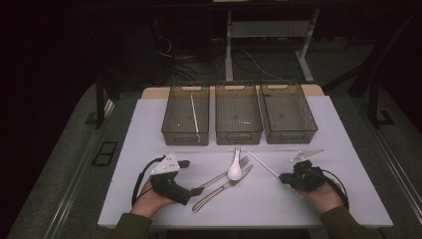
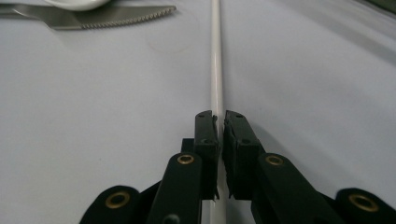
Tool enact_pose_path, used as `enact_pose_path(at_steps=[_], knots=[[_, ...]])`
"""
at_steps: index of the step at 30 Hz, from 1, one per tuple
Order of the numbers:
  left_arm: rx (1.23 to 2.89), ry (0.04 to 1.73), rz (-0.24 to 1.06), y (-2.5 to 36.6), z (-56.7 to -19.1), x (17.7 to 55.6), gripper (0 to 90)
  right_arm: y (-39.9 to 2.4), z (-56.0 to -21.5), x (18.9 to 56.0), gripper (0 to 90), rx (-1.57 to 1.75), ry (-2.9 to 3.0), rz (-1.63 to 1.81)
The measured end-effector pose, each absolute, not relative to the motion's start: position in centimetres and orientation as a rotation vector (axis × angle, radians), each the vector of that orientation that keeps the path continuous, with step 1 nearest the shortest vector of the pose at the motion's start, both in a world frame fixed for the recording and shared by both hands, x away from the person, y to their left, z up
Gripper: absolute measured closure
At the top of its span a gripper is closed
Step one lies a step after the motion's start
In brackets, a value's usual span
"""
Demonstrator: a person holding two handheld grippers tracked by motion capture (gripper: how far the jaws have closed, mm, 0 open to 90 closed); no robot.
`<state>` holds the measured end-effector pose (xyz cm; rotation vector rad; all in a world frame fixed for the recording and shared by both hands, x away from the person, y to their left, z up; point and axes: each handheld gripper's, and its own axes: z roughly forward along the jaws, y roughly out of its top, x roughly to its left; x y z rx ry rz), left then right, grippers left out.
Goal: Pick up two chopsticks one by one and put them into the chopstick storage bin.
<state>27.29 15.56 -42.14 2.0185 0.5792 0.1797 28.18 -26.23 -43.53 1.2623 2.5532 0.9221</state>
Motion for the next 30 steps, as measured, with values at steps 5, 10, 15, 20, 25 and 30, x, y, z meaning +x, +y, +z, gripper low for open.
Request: enact_pose_path(at_steps=[5, 10, 15, 20, 25, 30], knots=[[2.019, 0.579, 0.179, 15.6, -42.1, 27.3, 0.0, -26.9, -43.0, 28.2, 84.3, 1.261, 2.536, 0.951], [2.019, 0.579, 0.179, 15.6, -42.1, 27.3, 0.0, -27.6, -42.2, 28.1, 84.3, 1.261, 2.513, 0.995], [2.021, 0.579, 0.180, 15.6, -42.1, 27.3, 0.0, -28.0, -41.4, 27.9, 84.3, 1.245, 2.496, 1.036], [2.020, 0.579, 0.178, 15.6, -42.1, 27.3, 0.0, -28.4, -40.8, 27.7, 84.3, 1.234, 2.488, 1.077], [2.020, 0.579, 0.178, 15.6, -42.1, 27.3, 0.0, -29.0, -40.0, 27.3, 84.2, 1.223, 2.470, 1.124], [2.019, 0.580, 0.178, 15.6, -42.1, 27.3, 0.0, -29.4, -39.3, 27.0, 84.3, 1.212, 2.453, 1.167]])
